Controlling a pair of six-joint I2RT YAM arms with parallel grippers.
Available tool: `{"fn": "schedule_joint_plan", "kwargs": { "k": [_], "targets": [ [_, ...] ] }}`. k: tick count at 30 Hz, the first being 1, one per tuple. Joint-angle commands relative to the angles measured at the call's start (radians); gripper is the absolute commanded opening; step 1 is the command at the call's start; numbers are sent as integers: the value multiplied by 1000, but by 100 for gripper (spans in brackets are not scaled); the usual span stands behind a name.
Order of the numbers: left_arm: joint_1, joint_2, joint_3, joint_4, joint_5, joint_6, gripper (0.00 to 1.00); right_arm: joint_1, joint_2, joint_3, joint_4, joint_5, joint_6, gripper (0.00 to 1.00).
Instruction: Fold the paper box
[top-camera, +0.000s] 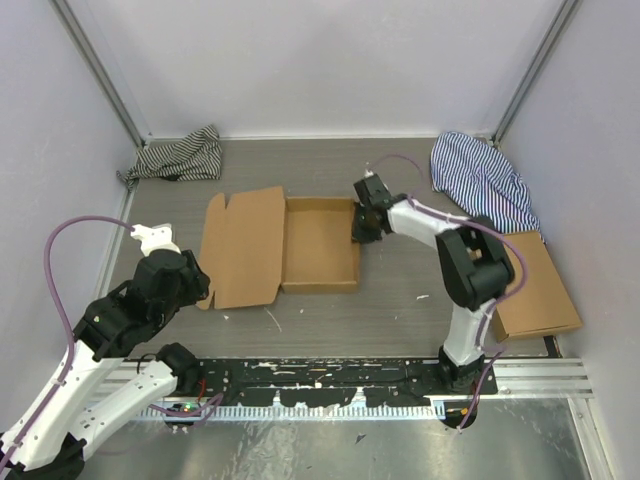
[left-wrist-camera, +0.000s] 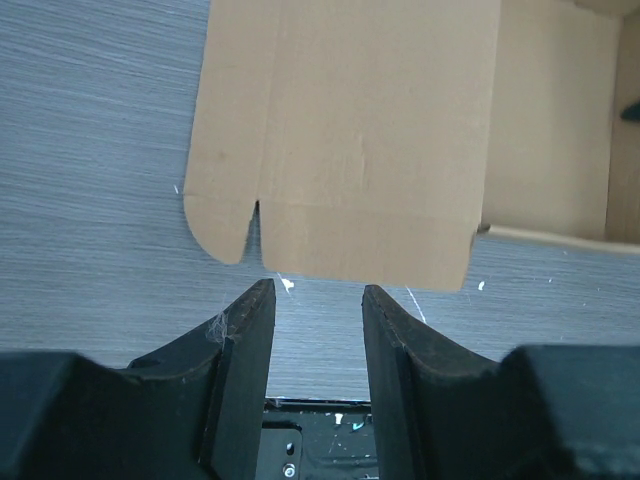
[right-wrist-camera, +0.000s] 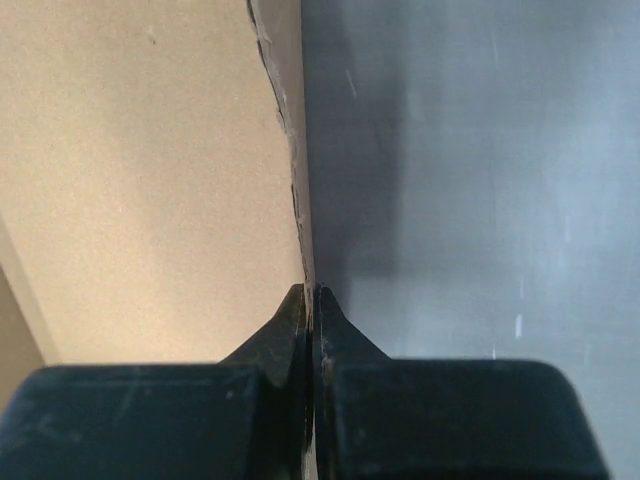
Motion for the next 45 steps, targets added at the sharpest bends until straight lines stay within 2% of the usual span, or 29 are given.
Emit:
{"fn": "schedule_joint_plan", "kwargs": {
  "k": [1,6,10,12,16,18,19,20,21,23,24,26,28,30,34,38,45],
  "targets": [
    [-3,0,-1,14,-13,3,47,80,-259,-283,122,-61,376,1],
    [-2,4,-1,14,-12,1,47,285,-492,-495,161,67,736,27],
    [-3,11,-3,21,-11,-11,47,402,-608,-542,159,167,989,34],
    [-3,19,-2,45,-2,-17,47,435,-617,-487,78,251,1015,39],
    [-1,91,49,58,34,-23,48,436,-585,-263,-139,365,878,59],
    [-3,151,95,51,45,-28,48,436,-551,-145,-227,431,709,75],
    [-3,171,114,54,47,-28,48,436,-531,-84,-280,467,623,88],
    [-2,187,133,62,44,-26,48,435,-512,-40,-282,499,514,96],
    [-2,200,144,72,38,-20,48,434,-495,-5,-251,513,376,99],
    [-2,227,162,100,25,-8,49,414,-442,74,-236,560,134,100],
    [-3,241,170,111,20,2,49,393,-412,103,-202,557,-44,98],
    [-3,278,190,120,4,18,49,342,-335,172,-183,480,-248,89],
    [-2,321,217,106,-14,22,49,290,-225,247,-203,334,-374,75],
    [-2,359,240,107,-5,19,49,248,-157,289,-217,189,-451,69],
    [-3,408,246,124,23,-2,49,231,-80,309,-218,18,-559,69],
    [-3,409,179,190,60,-44,48,231,-39,321,-224,-75,-595,69],
    [-3,431,145,214,98,-65,48,232,-23,302,-195,-126,-589,68]
  ]
}}
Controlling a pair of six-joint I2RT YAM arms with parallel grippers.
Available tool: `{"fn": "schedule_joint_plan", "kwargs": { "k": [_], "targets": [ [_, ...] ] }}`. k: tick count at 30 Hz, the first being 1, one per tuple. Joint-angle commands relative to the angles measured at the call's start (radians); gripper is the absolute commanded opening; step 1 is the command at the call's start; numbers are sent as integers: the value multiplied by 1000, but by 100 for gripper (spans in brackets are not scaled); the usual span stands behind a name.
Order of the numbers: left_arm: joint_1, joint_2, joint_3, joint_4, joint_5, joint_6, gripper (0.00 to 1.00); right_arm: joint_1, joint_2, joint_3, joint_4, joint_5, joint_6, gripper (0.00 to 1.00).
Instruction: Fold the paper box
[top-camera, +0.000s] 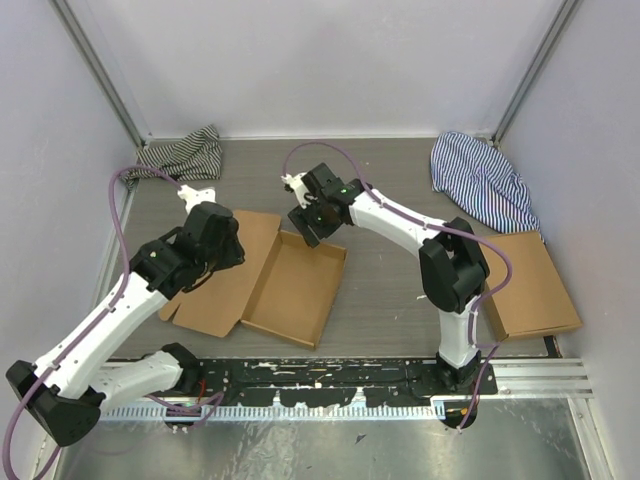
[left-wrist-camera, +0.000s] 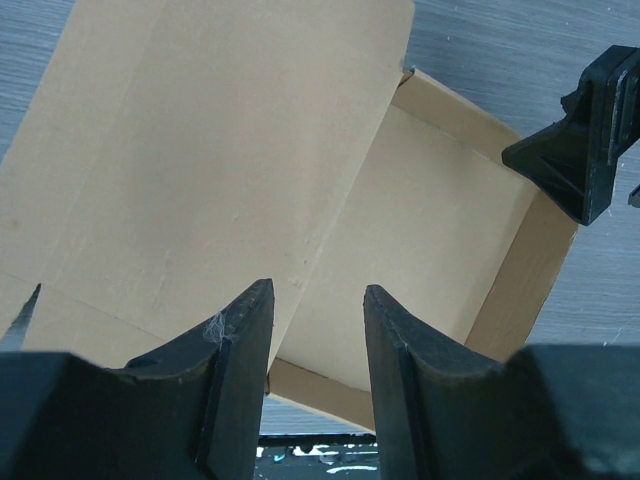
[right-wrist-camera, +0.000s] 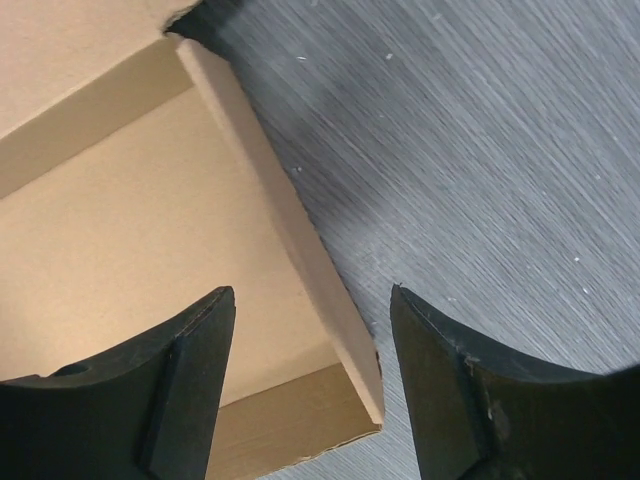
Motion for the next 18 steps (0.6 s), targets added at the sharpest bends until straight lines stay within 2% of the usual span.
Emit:
{"fn": "schedule_joint_plan", "kwargs": {
  "k": [1,5,12,14,18],
  "targets": [
    [-2,12,-20,50,27,-19,48,1,-22,31,44,-100,-37,68],
    [-3,8,-26,47,31,-9,48,1,20,44,64,-111,-24,66],
    [-3,-26,-38,39,36,-5,49,0,111,62,82,-131,17,52],
    [-2,-35,-45,50,39,-10,50,1,126,53,85,-113,45,45],
    [-2,-28,-54,63,64,-26,50,-1,128,11,93,-36,120,22]
  ]
}}
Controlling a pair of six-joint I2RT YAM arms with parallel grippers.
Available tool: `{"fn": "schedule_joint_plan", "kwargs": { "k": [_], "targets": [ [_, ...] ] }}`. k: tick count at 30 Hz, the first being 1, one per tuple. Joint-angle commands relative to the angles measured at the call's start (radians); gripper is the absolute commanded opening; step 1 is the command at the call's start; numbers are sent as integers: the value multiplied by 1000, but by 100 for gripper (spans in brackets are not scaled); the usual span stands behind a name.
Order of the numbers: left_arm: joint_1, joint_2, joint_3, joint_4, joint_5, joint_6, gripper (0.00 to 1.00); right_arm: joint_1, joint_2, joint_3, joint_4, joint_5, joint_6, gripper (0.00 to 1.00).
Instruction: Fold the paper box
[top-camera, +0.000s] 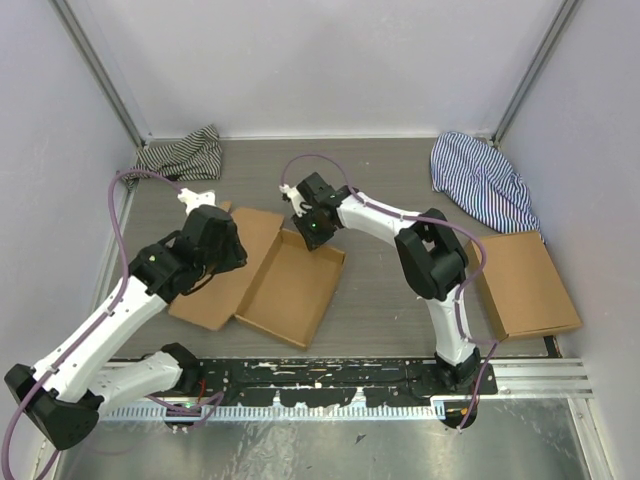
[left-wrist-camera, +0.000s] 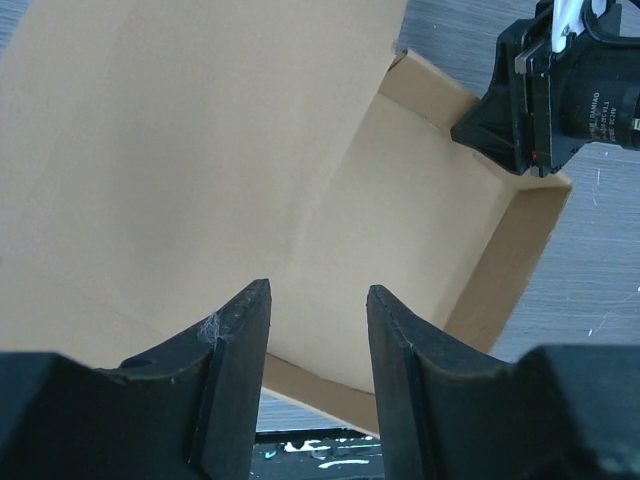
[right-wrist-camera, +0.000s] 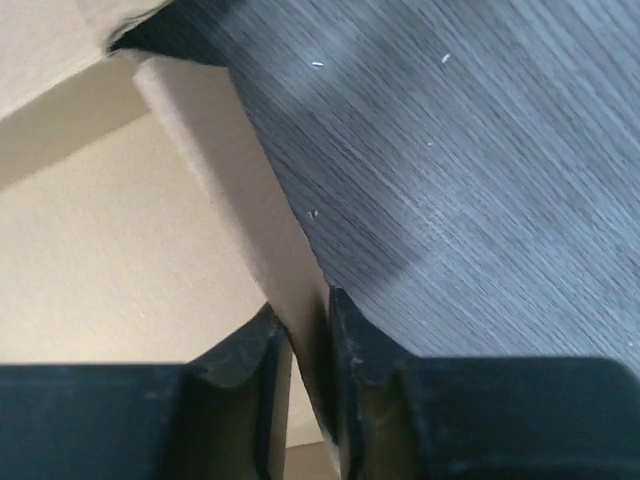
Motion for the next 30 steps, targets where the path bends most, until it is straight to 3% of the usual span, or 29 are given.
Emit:
{"fn": "schedule_joint_plan", "kwargs": {
  "k": [1,2,3,15,21,22,24,28,30],
  "targets": [
    [-3,-4,-17,39,36,-21,50,-6,-42,-30,42,94,116,15],
    [-2,2,-17,61,45,-24,51,-11,-59,-55,46,117,144,5],
    [-3,9,-15,70,51,-28,51,-19,-84,-81,52,140,182,1],
    [63,263,130,104,72,-9,53,-37,-507,-539,94,402,589,1],
    [128,427,202,149,118,22,54,-34,-661,-655,63,481,732,1],
    [147,448,206,158,148,21,55,-35,-670,-660,49,492,738,4],
    [190,482,204,182,203,20,57,-32,-688,-669,42,478,728,36],
    [290,508,200,236,275,15,65,-30,-754,-673,33,477,713,82],
    [333,512,205,260,315,13,66,-32,-778,-638,24,475,679,93]
  ]
}}
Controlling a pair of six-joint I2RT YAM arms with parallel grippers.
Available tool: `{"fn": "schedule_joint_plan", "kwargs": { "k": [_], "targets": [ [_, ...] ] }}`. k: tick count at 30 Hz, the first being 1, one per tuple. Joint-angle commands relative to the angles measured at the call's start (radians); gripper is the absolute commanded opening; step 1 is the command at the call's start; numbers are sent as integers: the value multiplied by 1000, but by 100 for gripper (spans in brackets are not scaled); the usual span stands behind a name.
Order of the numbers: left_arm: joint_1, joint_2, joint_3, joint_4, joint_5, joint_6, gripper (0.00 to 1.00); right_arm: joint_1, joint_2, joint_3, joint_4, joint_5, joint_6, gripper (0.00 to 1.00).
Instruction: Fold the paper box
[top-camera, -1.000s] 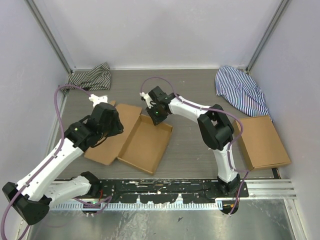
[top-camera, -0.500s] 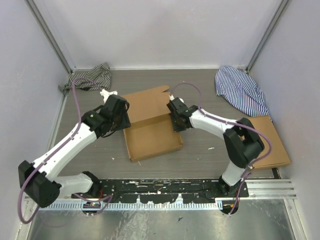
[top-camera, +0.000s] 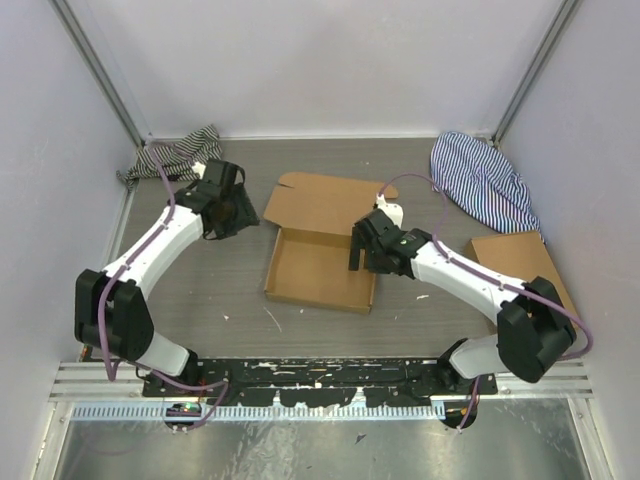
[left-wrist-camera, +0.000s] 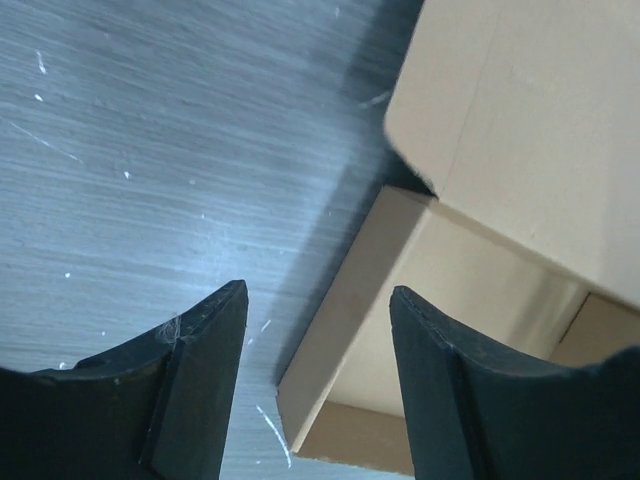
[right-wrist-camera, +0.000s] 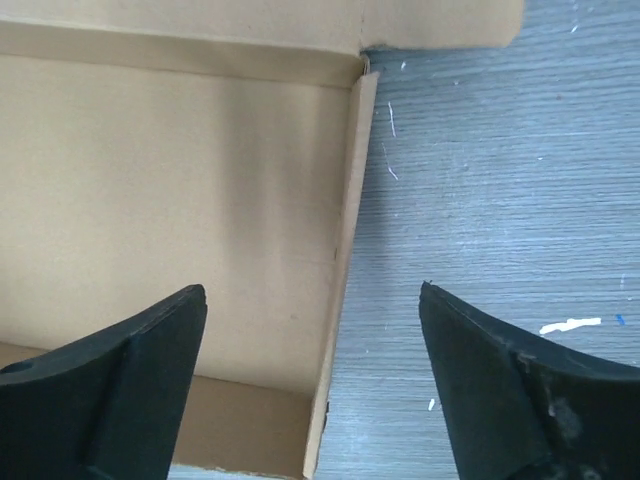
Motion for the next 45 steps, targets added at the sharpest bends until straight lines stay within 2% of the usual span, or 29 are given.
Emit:
{"fn": "schedule_joint_plan", "kwargs": {
  "k": [1,5,9,12,16,28,30,32,38,41,45],
  "targets": [
    [84,2,30,100,103,2,67,-3,-85,76,-7,42,-26,97],
    [125,81,71,177,160,-4,70,-107,-59,188,-14,-8,-99,100],
    [142,238,172,207,267,21,67,-339,-7,234,42,-269,-129,100],
    [152,337,228,218,334,32,66,-437,1,211,94,-396,-117,100],
    [167,444,292,195,363,26,64,-459,-20,169,116,-421,-117,100],
    [172,551,318,373,513,-65,60,-483,-38,105,115,-434,-138,100],
    [170,572,333,376,541,-71,55,-483,-34,101,115,-436,-137,100],
    [169,579,333,394,555,-79,47,-484,-30,100,116,-436,-139,100],
    [169,586,338,417,562,-73,16,-493,5,118,122,-452,-153,100],
    [163,585,351,411,569,-58,3,-509,34,132,125,-470,-160,100],
    [160,543,337,392,556,-28,0,-536,54,149,125,-492,-166,99]
  ]
}}
